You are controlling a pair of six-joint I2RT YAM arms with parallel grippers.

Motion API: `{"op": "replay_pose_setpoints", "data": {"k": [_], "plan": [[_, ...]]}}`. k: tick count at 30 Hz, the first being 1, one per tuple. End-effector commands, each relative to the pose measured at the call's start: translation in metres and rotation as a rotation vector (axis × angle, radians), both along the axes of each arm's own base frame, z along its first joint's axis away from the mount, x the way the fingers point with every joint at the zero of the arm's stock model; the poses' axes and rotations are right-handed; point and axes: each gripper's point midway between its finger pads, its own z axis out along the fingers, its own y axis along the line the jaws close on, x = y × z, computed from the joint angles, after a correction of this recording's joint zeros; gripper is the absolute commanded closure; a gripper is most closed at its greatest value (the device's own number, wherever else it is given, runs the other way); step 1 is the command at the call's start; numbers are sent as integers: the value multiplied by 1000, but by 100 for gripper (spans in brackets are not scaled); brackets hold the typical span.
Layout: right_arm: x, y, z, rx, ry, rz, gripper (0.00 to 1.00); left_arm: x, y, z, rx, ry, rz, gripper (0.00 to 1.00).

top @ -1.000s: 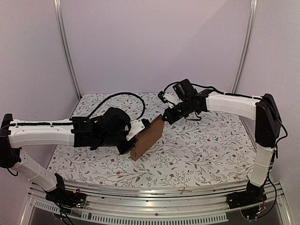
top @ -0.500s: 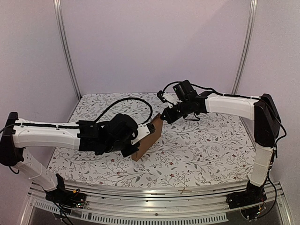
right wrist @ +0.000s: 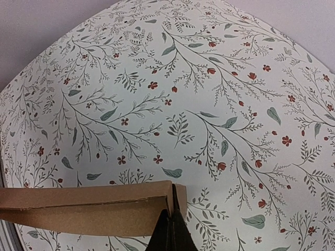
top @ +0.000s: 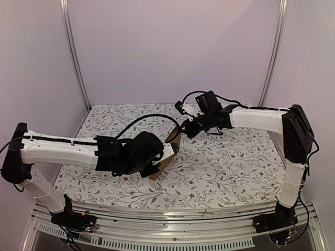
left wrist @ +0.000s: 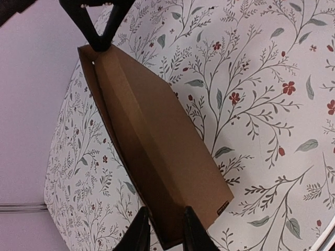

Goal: Fold the paper box

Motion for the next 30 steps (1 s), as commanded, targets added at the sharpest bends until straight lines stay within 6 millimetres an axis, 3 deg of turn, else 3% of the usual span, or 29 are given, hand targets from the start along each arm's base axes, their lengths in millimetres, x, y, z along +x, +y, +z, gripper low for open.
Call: {"op": "replay_pose_setpoints", "data": {"k": [1,8,14,21,27,30], "plan": [[-29,-15,-54,-84,195,51,99,-13,6,-25,119,50,-49,78],[-20,-31,1,-7,167,66,81,-11,7,-26,143,46,-47,78],[-4,-49,36,31,118,87,72,-10,7,-24,152,37,-50,78],[16,-60,50,92,160,94,70,-4,12,-24,166,38,-42,78],[-2,-59,54,31,69,267,67,0,14,-21,153,40,-38,78],[-7,-67,42,-44,40,309,66,3,12,-11,131,23,-35,76]]}}
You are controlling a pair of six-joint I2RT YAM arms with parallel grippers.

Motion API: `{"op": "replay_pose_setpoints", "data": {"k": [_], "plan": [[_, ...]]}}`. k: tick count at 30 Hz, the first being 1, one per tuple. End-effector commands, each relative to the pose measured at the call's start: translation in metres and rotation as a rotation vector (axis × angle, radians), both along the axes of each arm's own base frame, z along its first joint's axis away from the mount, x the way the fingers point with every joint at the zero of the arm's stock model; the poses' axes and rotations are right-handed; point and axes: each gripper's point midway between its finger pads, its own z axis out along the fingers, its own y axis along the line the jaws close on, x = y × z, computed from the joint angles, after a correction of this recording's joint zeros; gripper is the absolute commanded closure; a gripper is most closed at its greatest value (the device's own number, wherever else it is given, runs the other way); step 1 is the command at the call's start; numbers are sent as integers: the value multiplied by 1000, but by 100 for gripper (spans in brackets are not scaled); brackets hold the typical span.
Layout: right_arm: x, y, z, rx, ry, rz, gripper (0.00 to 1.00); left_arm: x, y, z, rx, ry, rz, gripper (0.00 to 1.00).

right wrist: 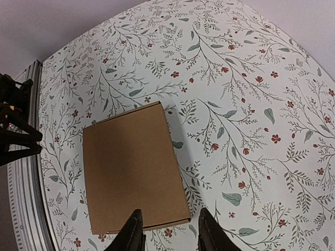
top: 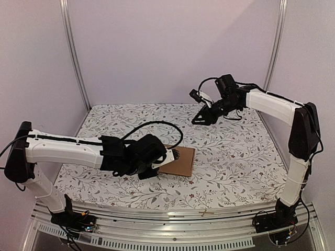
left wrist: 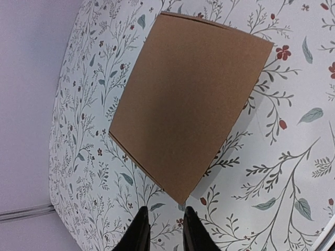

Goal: Fold the paper box

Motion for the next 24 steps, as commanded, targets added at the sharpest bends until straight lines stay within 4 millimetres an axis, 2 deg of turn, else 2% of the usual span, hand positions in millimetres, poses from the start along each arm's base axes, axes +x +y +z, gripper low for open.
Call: {"op": "replay_pose_setpoints", "data": {"k": [1,4,8,11,15,20,24], "plan": [[-21,-8,-18,-98,-44,134,66,3,1,11,-24,-4,0,73],[-37,-14,-38,-165,-64,182,62,12,5,23,-120,-14,67,60],[-35,-17,-60,-238,-23,154,59,39,23,28,-301,-5,315,56],[-33,-11,-85,-241,93,142,56,43,26,13,-386,48,456,53],[-29,-5,-117,-262,213,132,47,44,24,-20,-462,146,617,51],[-27,-14,-128,-339,156,158,44,46,18,-45,-583,269,701,46],[-39,-24,-129,-391,115,246,43,51,14,-46,-641,342,707,43]]}}
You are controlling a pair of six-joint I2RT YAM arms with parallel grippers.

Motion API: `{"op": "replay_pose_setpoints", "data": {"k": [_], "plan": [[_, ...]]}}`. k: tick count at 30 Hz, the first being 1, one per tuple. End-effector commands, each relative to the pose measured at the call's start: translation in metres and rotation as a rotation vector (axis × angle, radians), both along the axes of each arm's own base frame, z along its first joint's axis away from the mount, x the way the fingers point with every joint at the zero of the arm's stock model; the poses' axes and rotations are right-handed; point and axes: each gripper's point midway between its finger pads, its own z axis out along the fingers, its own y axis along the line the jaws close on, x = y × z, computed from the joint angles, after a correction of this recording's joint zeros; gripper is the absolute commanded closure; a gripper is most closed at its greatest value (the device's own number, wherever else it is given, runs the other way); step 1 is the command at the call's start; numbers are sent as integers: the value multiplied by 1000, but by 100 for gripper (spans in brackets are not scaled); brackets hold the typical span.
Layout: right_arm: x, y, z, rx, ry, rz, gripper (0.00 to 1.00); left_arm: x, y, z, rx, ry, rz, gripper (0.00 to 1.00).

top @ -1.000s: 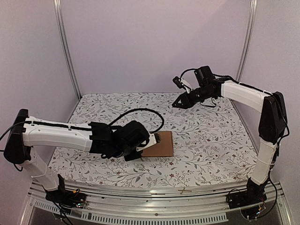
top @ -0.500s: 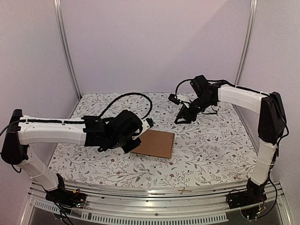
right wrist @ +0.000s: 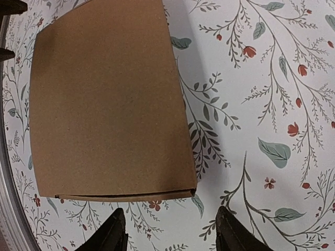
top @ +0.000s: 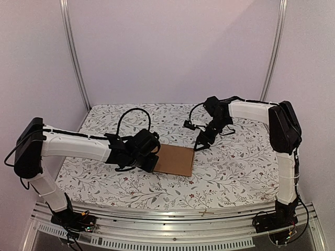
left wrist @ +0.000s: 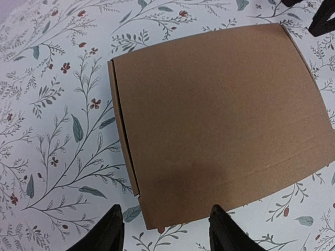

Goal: Fold the paper box

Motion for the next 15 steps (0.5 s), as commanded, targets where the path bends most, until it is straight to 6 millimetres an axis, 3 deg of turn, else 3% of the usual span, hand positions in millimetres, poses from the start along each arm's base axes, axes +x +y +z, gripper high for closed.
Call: {"op": "replay_pose_setpoints", "data": {"k": [1,8,10,15], "plan": [[-18,-12,1,-59,-41,124,42,10,-9,3,-180,66,58,41],[-59,-11,-9,-123,-262,338,30,29,13,-6,-224,160,101,37],[-61,-9,-6,-140,-335,353,30,33,19,-8,-238,183,116,37],[-46,-7,7,-95,-326,288,33,39,28,-1,-239,178,128,36]]}}
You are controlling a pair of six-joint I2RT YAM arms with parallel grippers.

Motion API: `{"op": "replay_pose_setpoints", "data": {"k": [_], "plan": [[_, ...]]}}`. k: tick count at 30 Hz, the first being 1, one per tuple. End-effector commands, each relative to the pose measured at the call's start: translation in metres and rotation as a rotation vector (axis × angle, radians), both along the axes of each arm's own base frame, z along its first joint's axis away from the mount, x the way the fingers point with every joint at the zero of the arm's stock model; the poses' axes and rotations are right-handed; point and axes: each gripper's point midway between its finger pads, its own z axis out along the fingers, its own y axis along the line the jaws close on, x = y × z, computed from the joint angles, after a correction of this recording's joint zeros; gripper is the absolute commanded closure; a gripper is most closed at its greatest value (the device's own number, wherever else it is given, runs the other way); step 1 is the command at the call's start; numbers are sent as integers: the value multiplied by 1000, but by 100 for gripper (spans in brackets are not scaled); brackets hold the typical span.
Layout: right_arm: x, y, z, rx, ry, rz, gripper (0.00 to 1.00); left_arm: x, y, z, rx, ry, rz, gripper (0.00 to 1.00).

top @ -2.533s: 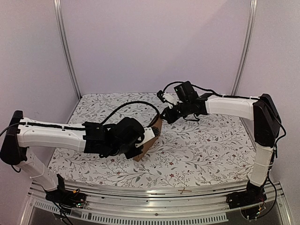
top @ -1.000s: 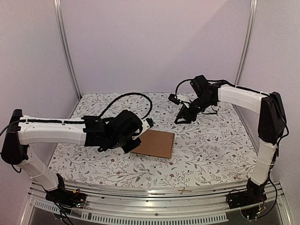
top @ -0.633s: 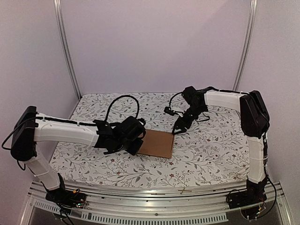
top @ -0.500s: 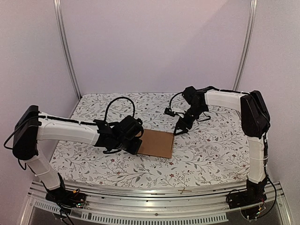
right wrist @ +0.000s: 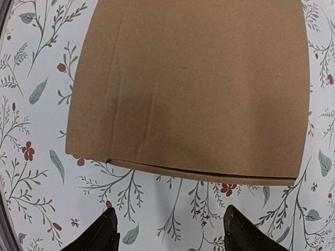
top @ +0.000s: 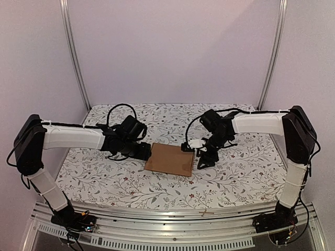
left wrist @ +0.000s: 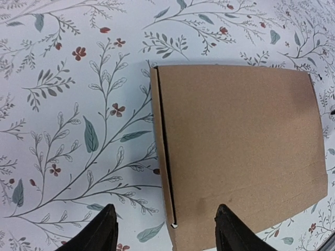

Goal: Fold the paper box

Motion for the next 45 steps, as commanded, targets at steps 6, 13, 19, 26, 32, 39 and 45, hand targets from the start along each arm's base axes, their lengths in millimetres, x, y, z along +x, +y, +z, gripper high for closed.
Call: {"op": "replay_pose_setpoints", "data": {"k": [6,13,19,26,32,39,45], "plan": [[68,21,58,229,99,-204,40,-8,12,15,-34,-15,9,39],[89,54,26,259,353,-332,43,-37,8,49,73,-225,-90,42],[81,57,-10,226,478,-362,52,-60,21,48,56,-218,-39,43],[76,58,-24,218,554,-399,76,-77,31,48,34,-235,-22,43],[74,52,-44,179,660,-523,88,-88,40,46,18,-238,12,43],[89,33,-65,139,763,-726,93,-97,52,17,-32,-194,102,46],[88,24,-69,97,729,-753,95,-100,61,-9,-107,-145,240,50]]}}
